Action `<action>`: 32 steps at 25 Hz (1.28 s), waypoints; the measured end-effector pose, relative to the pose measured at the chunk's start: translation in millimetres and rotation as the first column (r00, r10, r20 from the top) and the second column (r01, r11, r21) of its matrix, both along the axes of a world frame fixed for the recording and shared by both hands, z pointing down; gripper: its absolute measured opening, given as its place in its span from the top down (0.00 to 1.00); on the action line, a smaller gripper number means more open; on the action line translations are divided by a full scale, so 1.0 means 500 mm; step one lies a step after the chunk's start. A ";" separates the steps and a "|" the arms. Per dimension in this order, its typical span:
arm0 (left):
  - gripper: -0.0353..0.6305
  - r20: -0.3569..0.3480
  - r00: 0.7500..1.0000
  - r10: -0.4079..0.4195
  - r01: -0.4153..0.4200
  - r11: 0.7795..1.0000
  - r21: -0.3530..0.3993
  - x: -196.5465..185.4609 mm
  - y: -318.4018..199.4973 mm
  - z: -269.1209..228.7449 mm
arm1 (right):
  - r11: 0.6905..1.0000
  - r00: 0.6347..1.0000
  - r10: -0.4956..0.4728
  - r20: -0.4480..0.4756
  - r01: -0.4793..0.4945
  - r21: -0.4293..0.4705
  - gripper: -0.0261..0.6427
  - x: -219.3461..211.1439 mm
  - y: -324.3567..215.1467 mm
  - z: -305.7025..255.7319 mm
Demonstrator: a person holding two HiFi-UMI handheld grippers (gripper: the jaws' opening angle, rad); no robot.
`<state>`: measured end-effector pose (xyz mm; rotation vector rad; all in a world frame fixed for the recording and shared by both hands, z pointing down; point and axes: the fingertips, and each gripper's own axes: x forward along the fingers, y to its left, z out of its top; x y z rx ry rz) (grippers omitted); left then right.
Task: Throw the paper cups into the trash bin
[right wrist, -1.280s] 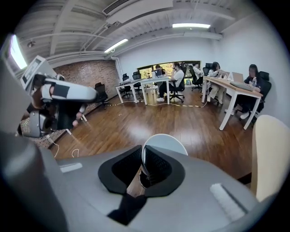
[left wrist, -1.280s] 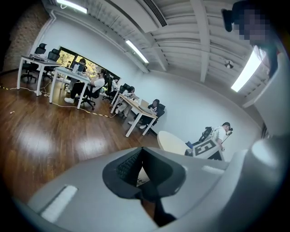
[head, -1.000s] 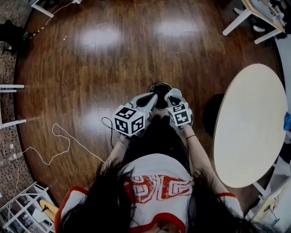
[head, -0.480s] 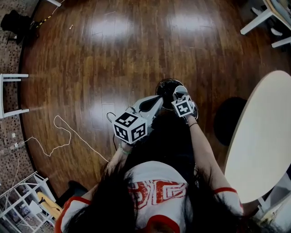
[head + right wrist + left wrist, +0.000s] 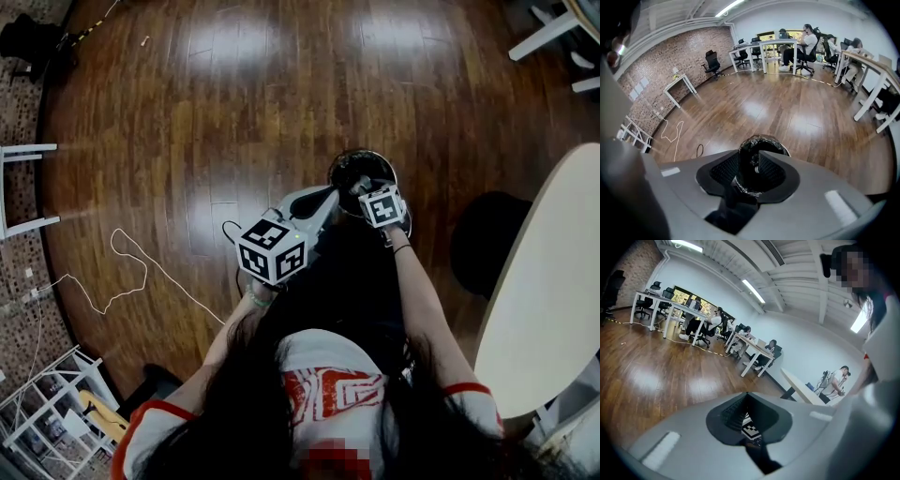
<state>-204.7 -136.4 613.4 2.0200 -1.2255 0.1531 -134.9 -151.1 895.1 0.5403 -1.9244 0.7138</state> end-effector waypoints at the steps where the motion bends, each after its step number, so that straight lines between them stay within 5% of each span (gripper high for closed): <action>1: 0.95 0.002 1.000 0.004 -0.004 1.000 -0.003 0.001 0.002 -0.003 | 1.000 1.000 0.020 0.013 -0.020 0.004 0.77 0.001 0.000 -0.014; 6: 0.95 0.000 1.000 0.024 -0.024 1.000 -0.017 -0.002 0.021 -0.048 | 0.978 0.981 0.152 0.121 -0.166 0.123 0.92 0.004 -0.031 -0.154; 11: 0.95 -0.003 0.999 0.051 -0.051 0.999 -0.016 -0.009 0.026 -0.106 | 0.942 0.925 0.284 0.254 -0.318 0.104 0.96 0.013 -0.027 -0.303; 20: 0.95 -0.008 0.994 0.110 -0.110 0.994 0.016 0.031 -0.004 -0.172 | 0.836 0.736 0.450 0.505 -0.546 0.050 0.96 0.061 -0.025 -0.579; 25: 0.95 -0.019 0.992 0.122 -0.121 0.992 0.044 0.060 -0.020 -0.200 | 0.811 0.634 0.466 0.617 -0.585 -0.011 0.96 0.066 -0.016 -0.692; 32: 0.95 -0.033 0.989 0.147 -0.145 0.987 0.074 0.092 -0.028 -0.234 | 0.750 0.563 0.489 0.667 -0.662 0.008 0.96 0.100 -0.029 -0.786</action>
